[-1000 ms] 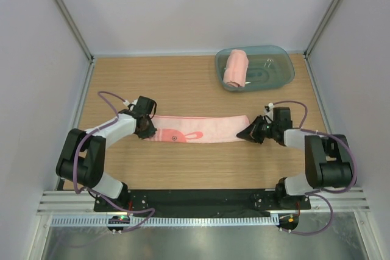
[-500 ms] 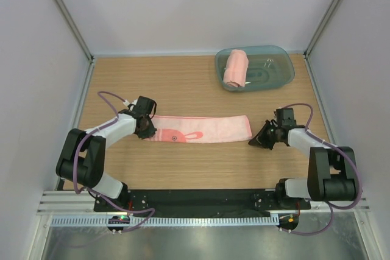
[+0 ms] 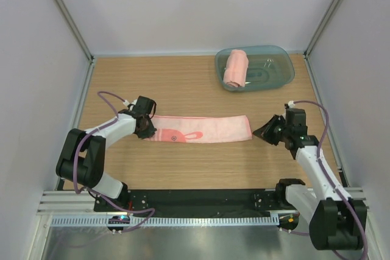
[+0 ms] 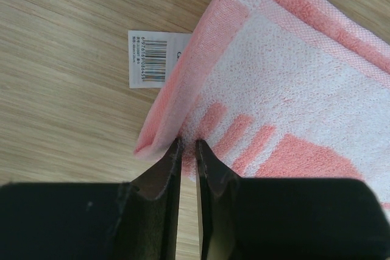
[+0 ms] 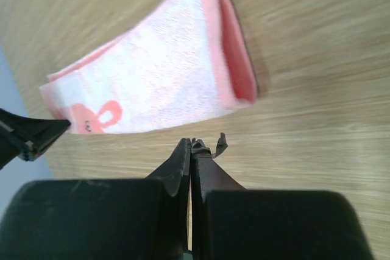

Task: Roll the towels
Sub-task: Fold the towel

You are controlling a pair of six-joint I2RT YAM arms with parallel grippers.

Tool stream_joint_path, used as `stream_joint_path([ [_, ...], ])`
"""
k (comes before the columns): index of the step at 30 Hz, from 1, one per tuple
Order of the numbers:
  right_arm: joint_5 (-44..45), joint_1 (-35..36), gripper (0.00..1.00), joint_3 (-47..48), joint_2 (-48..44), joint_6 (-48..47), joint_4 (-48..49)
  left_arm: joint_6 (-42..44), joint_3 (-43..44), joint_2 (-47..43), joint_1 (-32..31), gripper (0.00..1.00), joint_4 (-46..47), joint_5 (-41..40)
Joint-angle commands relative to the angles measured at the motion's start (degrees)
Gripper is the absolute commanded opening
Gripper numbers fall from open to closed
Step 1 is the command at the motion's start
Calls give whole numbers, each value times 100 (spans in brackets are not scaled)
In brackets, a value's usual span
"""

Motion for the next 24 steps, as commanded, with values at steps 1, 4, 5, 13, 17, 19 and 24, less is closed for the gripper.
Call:
stream_joint_path([
  [1,-59,-10,1,-25,-450,302,24,94,-185,210,42,14,-79,34],
  [4,-139,-10,1,176,164,302,190,94,-185,219,42,15,-79,26],
  [5,-113,-10,1,194,331,302,305,94,-185,227,42,14,-79,34],
  [13,-298,-10,1,282,1826,206,1395,85,-194,201,42,14,-79,34],
  [17,-87,-10,1,160,1871,109,1299,85,-221,175,51,13,-79,34],
  [19,-69,-10,1,107,1783,91,1202,85,-221,183,42,13,-79,34],
  [24,-175,-10,1,115,1423,135,966,85,-203,192,42,13,-79,34],
])
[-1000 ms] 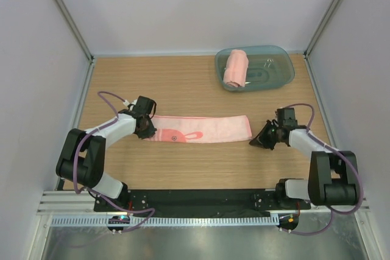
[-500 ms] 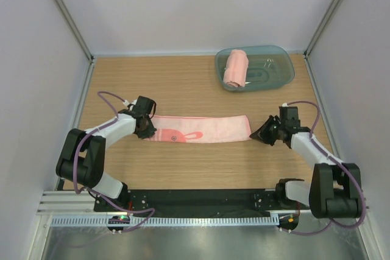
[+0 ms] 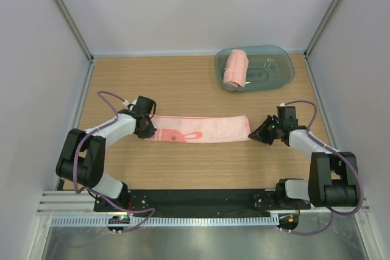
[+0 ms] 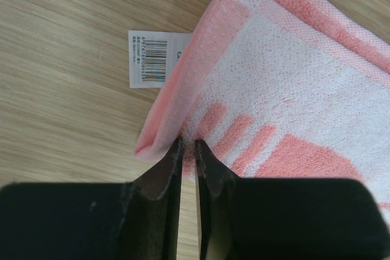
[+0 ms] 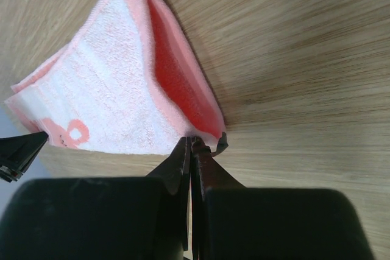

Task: Roll the towels
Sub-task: Fold the towel

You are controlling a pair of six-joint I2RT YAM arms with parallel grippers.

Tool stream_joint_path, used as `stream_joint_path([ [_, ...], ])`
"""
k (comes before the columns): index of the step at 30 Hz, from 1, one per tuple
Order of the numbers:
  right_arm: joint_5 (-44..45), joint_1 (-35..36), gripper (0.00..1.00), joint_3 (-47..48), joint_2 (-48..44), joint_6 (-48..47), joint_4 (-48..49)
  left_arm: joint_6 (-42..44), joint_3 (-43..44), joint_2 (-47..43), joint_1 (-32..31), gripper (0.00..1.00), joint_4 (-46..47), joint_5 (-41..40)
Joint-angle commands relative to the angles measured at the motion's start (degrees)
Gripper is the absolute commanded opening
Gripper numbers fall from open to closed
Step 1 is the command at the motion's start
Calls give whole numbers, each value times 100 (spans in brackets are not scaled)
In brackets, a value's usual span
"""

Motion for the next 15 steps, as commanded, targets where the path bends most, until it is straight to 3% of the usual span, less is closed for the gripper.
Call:
stream_joint_path([
  [1,-141,-10,1,102,-343,-24,-64,85,-203,203,35,13,-79,34],
  [8,-502,78,1,261,-678,345,409,85,-194,212,44,12,-79,34],
  [15,-696,622,1,419,472,494,1201,85,-185,230,44,11,-79,26],
])
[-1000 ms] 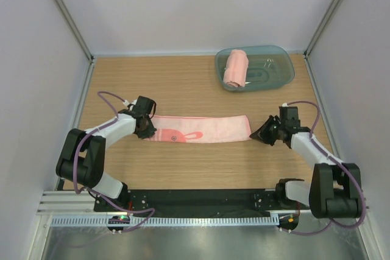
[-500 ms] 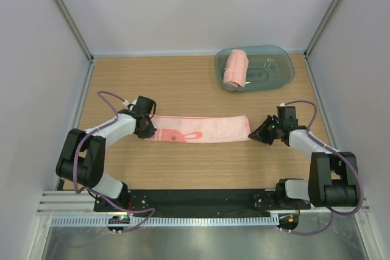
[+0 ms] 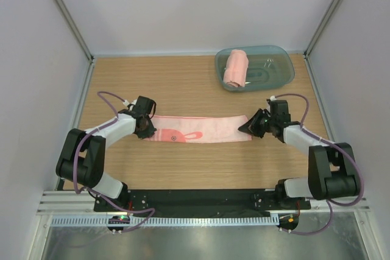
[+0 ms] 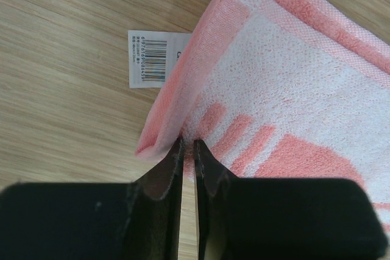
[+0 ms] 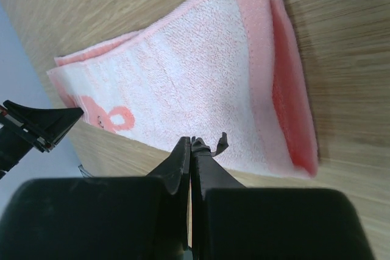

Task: Roll the towels
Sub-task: Fold the towel

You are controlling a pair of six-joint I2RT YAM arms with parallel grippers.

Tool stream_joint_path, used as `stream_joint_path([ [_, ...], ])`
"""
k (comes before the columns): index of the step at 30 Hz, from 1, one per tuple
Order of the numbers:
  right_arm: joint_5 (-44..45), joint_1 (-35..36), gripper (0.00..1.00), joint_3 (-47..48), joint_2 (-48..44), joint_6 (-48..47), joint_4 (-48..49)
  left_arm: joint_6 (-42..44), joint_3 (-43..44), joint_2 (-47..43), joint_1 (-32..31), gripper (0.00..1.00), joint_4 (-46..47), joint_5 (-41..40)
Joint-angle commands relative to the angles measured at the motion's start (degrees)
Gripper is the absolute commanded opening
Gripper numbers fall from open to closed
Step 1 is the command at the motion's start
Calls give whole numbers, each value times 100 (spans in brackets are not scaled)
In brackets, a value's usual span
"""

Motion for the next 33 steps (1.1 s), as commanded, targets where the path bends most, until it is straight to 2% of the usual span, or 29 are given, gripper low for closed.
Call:
stream_joint_path([
  [1,-244,115,1,159,521,145,630,83,-185,221,35,11,-81,10],
  [8,143,-174,1,-262,952,-83,376,74,-159,274,35,11,-108,1],
  [14,-147,-1035,1,-421,1252,-338,131,57,-150,274,44,10,-125,-34],
  [26,916,-1185,1,-70,234,-760,-1389,48,-150,282,44,10,-143,-16],
  [27,934,-1185,3,-61,128,-778,-1434,48,-159,265,35,10,-143,-25],
  [28,934,-1185,12,0,22,-787,-1487,39,-150,265,35,11,-143,-34],
  [30,908,-1177,24,79,-285,-839,-1627,4,-159,239,35,11,-143,-78],
  [31,899,-1177,40,158,-391,-857,-1662,-5,-168,212,35,13,-117,-78],
  [33,934,-1168,52,255,-602,-918,-1855,-31,-185,168,35,20,-99,-87],
])
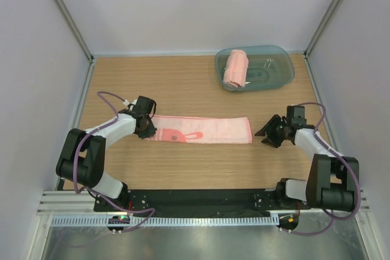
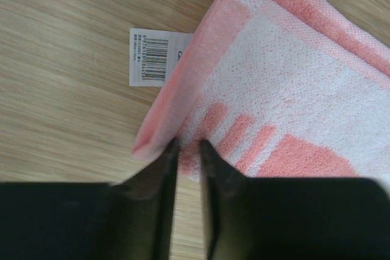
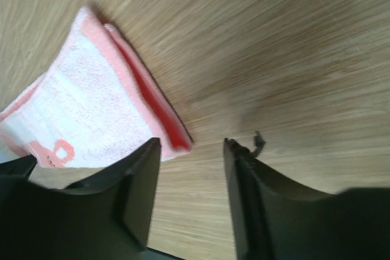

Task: Roll the towels
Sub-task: Fold the towel

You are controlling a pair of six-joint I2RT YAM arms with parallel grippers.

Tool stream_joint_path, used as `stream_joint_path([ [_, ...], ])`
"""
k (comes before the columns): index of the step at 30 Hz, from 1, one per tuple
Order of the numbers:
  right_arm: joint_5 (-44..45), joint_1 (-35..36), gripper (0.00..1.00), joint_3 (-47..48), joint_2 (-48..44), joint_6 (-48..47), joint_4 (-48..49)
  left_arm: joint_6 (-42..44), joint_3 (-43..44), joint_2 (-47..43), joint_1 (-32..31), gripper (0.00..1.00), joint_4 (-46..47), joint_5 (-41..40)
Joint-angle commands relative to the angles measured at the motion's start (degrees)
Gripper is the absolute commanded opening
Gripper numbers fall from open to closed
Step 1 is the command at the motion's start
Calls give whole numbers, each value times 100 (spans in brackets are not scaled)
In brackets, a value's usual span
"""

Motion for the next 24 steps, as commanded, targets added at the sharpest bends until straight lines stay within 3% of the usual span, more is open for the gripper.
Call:
stream_joint_path([
  [1,258,-3,57,419,-430,-256,-453,6,-212,92,35,33,-68,-56],
  [3,224,6,62,446,-605,-283,-585,6,-238,13,35,55,-33,32],
  [7,127,85,65,429,-878,-195,-725,24,7,-374,35,69,-173,173],
  [15,-321,445,68,86,-1142,156,-472,313,746,-1655,35,84,-1200,243],
  [24,-172,1026,66,-151,-598,455,276,1095,887,-3247,35,86,-2299,-319],
])
